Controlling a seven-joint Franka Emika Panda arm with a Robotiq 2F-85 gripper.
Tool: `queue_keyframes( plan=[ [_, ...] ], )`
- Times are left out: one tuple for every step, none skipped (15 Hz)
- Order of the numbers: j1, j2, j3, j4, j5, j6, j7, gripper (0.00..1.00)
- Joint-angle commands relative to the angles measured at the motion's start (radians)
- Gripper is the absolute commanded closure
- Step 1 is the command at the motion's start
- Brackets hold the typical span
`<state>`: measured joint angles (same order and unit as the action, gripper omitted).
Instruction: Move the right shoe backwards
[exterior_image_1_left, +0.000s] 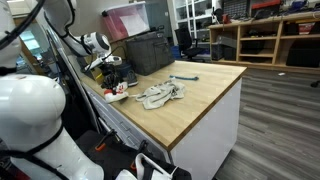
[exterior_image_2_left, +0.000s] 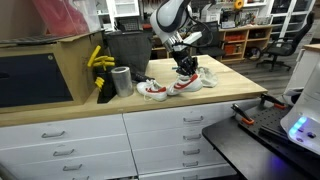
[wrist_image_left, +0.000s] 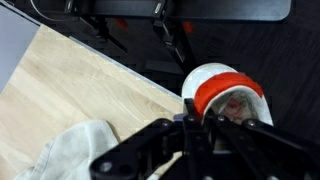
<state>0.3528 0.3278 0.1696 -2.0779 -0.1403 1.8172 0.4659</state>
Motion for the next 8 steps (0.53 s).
queue_keyframes(
  plan=[
    [-0.021,0.016,-0.013,0.032,-0.051,0.041,-0.039,0.98],
    [-0.023,0.033,-0.019,0.05,-0.065,0.056,-0.037,0.98],
    [-0.026,0.042,-0.022,0.06,-0.076,0.068,-0.036,0.98],
    [-0.028,0.058,-0.025,0.076,-0.081,0.078,-0.038,0.98],
    [-0.027,0.073,-0.027,0.09,-0.089,0.087,-0.038,0.98],
    [-0.027,0.092,-0.028,0.108,-0.089,0.088,-0.044,0.98],
    [-0.027,0.106,-0.029,0.119,-0.09,0.094,-0.048,0.98],
    [-0.024,0.122,-0.029,0.134,-0.09,0.098,-0.05,0.98]
  ],
)
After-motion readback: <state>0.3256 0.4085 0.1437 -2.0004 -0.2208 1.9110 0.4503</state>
